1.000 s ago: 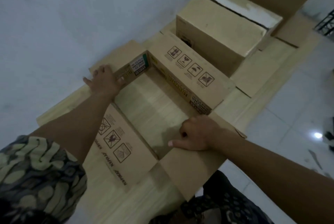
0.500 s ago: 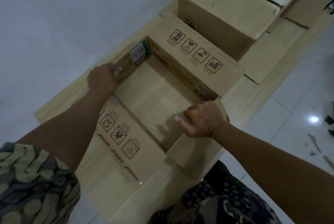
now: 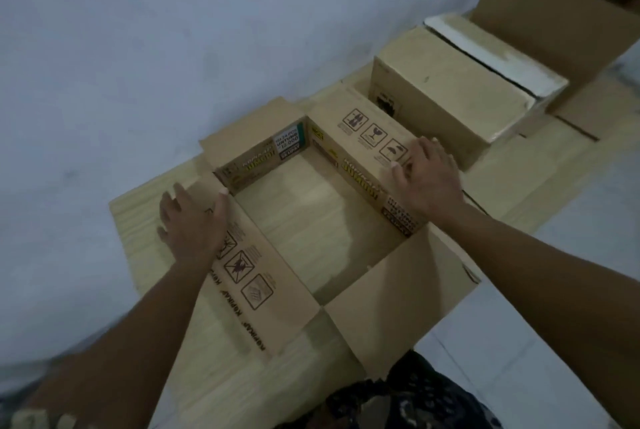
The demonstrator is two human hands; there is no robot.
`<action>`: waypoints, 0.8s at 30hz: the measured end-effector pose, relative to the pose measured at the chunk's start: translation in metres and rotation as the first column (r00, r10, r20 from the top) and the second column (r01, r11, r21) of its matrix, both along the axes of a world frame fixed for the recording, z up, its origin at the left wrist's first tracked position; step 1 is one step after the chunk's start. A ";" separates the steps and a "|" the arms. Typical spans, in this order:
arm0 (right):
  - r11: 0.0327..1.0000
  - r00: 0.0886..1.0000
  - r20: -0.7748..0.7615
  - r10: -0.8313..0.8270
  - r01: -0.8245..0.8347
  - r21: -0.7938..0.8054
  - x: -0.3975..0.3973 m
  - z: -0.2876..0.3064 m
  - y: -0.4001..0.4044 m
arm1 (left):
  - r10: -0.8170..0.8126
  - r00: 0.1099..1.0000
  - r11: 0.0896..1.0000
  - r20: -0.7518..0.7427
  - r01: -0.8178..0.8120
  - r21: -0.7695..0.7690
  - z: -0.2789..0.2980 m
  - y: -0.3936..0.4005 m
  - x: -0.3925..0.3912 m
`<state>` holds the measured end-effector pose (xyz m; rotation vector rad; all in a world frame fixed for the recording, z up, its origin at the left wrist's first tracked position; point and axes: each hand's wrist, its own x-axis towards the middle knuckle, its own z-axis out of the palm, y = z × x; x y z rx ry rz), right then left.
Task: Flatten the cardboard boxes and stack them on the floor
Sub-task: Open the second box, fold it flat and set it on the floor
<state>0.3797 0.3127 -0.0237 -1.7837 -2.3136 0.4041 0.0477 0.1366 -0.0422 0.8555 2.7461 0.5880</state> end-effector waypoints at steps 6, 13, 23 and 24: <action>0.971 0.998 0.003 -0.069 0.068 -0.229 -0.002 0.009 0.020 | 0.284 0.901 0.930 0.328 -0.342 0.134 -0.002 -0.023 0.032; 0.945 0.975 -0.185 -0.126 0.062 -0.322 0.011 0.025 0.040 | 0.442 0.845 0.820 0.300 -0.516 0.248 0.030 -0.032 0.067; 0.781 0.818 -0.575 -0.023 -0.345 -0.521 -0.019 0.060 0.020 | 0.049 0.861 0.890 0.507 -0.268 0.368 0.071 -0.024 0.127; 0.768 0.815 -0.580 -0.017 -0.360 -0.529 -0.023 0.061 0.015 | 0.002 0.857 0.887 0.516 -0.240 0.395 0.075 -0.021 0.141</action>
